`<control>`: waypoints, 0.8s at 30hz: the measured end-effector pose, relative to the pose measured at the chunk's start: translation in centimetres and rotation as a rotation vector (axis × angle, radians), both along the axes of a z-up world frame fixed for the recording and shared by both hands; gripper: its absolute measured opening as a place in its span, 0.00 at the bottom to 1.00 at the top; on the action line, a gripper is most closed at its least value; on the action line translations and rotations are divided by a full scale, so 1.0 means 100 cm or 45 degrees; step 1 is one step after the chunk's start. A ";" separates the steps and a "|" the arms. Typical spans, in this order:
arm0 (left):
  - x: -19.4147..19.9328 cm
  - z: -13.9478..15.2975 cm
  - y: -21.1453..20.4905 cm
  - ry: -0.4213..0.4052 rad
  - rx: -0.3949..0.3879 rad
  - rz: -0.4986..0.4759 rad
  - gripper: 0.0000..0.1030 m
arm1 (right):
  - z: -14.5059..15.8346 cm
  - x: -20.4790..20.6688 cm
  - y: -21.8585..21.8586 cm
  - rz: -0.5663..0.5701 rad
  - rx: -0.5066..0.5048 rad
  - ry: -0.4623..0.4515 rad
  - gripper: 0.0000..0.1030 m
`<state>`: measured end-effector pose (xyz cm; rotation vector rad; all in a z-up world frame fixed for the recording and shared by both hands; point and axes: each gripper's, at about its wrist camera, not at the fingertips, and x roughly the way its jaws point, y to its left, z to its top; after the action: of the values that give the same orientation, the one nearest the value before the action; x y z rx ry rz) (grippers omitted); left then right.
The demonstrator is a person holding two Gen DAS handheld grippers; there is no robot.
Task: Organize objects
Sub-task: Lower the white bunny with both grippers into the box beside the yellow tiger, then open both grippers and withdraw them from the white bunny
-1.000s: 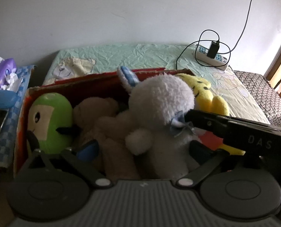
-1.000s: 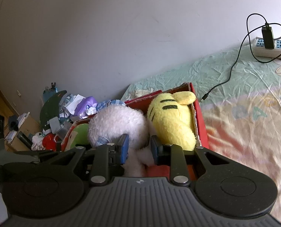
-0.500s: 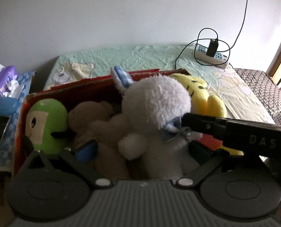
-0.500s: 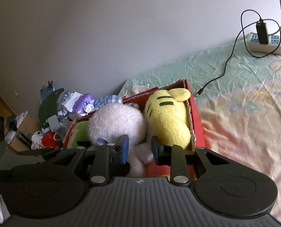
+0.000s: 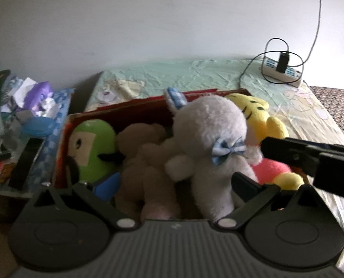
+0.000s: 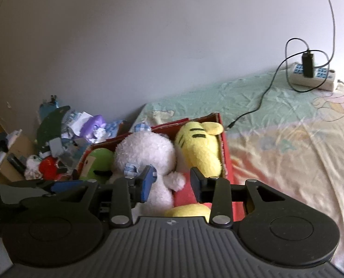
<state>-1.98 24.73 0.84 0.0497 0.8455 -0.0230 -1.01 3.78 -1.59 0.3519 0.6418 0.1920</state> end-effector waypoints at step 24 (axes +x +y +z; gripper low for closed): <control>-0.029 0.013 -0.012 0.098 0.054 0.125 0.99 | 0.019 -0.026 -0.008 -0.252 -0.235 0.118 0.66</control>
<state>-4.84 23.51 2.10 0.0472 0.9242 0.0857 -3.60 3.01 0.34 0.2451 0.7056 -0.0729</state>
